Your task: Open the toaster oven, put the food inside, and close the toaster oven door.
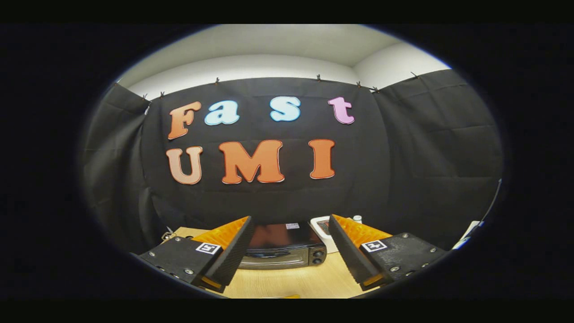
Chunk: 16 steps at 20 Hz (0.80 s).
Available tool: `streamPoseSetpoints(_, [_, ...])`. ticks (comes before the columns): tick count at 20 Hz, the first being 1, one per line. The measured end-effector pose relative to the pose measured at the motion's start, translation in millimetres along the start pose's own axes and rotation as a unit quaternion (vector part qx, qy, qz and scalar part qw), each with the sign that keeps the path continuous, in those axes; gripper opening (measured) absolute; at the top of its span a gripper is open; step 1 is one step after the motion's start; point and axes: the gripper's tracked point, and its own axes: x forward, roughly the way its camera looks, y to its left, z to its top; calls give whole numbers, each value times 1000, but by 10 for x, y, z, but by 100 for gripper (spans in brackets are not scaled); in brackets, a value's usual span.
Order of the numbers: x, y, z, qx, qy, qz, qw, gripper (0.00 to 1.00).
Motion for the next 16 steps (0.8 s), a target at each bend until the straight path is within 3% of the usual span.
streamPoseSetpoints(8, [69,170,-134,-5,7,12,1000,98])
streamPoseSetpoints(16, [437,551,-750,-9,55,49,997,98])
